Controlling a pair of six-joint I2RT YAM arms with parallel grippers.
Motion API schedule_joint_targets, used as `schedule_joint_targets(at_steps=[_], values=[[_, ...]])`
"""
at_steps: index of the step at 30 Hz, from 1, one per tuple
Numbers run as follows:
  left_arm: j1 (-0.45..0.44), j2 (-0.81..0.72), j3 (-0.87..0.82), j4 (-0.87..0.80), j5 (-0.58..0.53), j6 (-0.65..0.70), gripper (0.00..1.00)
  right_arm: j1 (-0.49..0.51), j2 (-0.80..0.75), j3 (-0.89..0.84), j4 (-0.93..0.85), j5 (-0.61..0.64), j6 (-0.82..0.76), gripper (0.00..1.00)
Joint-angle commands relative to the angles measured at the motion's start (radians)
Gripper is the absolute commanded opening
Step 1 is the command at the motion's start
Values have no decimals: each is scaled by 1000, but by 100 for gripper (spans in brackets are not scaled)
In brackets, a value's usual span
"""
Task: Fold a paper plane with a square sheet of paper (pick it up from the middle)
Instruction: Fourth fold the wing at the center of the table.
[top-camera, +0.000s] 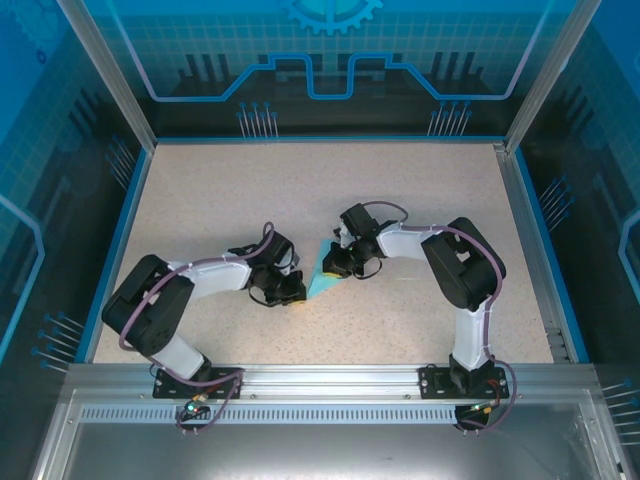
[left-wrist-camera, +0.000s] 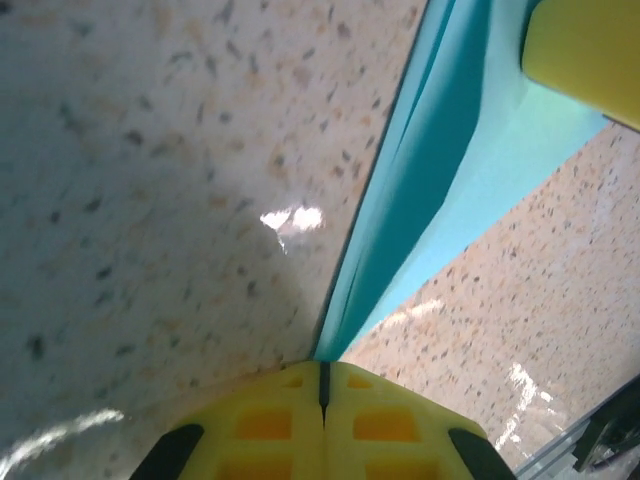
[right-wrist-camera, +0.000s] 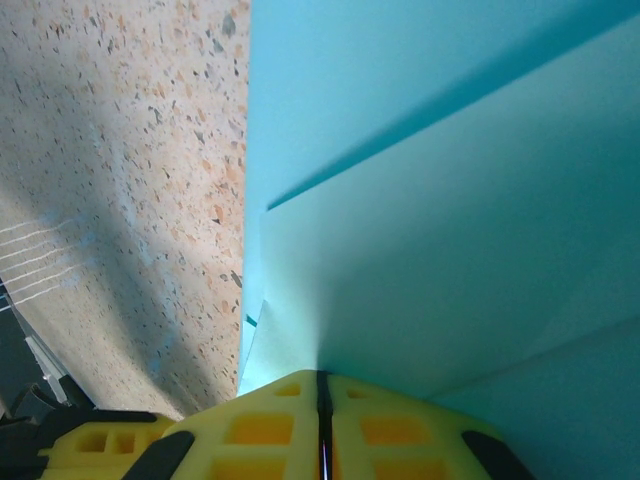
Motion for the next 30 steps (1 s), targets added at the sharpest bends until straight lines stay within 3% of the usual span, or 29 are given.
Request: schedule_joint_targets(at_steps=[1, 7, 16, 30], values=[[8, -72, 5, -34, 20, 2, 5, 0, 81, -47, -84, 129, -9, 10], [8, -52, 28, 102, 52, -49, 6, -1, 79, -42, -76, 113, -10, 10], [8, 48, 54, 144, 71, -47, 6, 0, 80, -40, -71, 105, -11, 10], [9, 93, 10, 68, -74, -28, 2, -1, 16, 0, -43, 69, -66, 13]])
